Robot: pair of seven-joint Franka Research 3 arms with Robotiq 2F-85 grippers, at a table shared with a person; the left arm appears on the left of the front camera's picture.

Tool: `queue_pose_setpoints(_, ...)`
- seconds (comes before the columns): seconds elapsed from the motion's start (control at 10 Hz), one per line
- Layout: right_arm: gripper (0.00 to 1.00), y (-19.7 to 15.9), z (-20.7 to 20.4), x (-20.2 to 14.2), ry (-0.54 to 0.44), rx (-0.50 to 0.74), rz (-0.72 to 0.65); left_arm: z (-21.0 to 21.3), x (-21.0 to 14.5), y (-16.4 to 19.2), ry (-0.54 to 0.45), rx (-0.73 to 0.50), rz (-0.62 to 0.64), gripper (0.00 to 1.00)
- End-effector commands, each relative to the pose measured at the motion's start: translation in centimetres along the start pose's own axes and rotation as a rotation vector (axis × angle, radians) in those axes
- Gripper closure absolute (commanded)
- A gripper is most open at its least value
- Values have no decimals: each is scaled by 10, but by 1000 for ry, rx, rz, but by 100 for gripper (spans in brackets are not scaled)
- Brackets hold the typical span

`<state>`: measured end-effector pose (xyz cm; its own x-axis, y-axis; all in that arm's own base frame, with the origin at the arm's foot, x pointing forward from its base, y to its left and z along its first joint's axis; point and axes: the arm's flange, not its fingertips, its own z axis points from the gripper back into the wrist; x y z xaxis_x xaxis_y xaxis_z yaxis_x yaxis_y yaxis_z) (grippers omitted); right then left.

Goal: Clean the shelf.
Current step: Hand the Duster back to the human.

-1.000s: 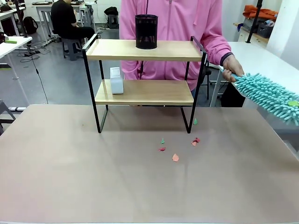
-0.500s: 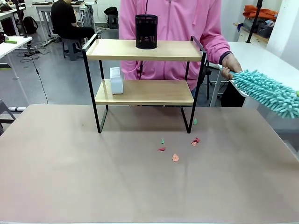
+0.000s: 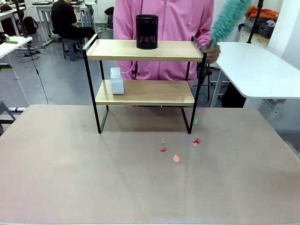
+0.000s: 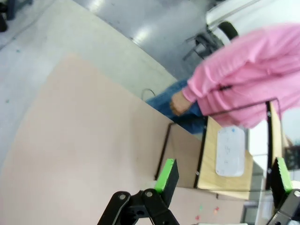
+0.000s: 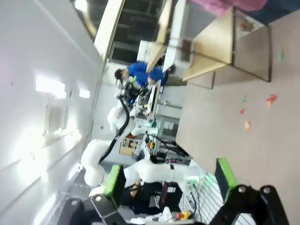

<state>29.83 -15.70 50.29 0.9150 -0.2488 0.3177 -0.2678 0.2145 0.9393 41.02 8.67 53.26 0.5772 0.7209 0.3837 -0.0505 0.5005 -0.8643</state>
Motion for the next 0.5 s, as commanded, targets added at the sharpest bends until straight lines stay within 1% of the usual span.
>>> queue_pose_setpoints(0.0,0,29,-26,-16,97,33,10,-3,-38,-10,247,-127,22,0)
queue_pose_setpoints(0.1,0,39,-55,-18,186,43,38,-14,-60,-9,403,-153,50,0)
queue_pose_setpoints(0.2,0,42,-81,-17,235,73,48,-22,-76,-7,507,-153,68,0)
queue_pose_setpoints(0.3,0,38,-102,-11,193,76,28,-29,-93,-5,568,-124,53,0)
queue_pose_setpoints(0.4,0,37,-122,-9,211,144,16,-31,-109,-2,660,-105,55,0)
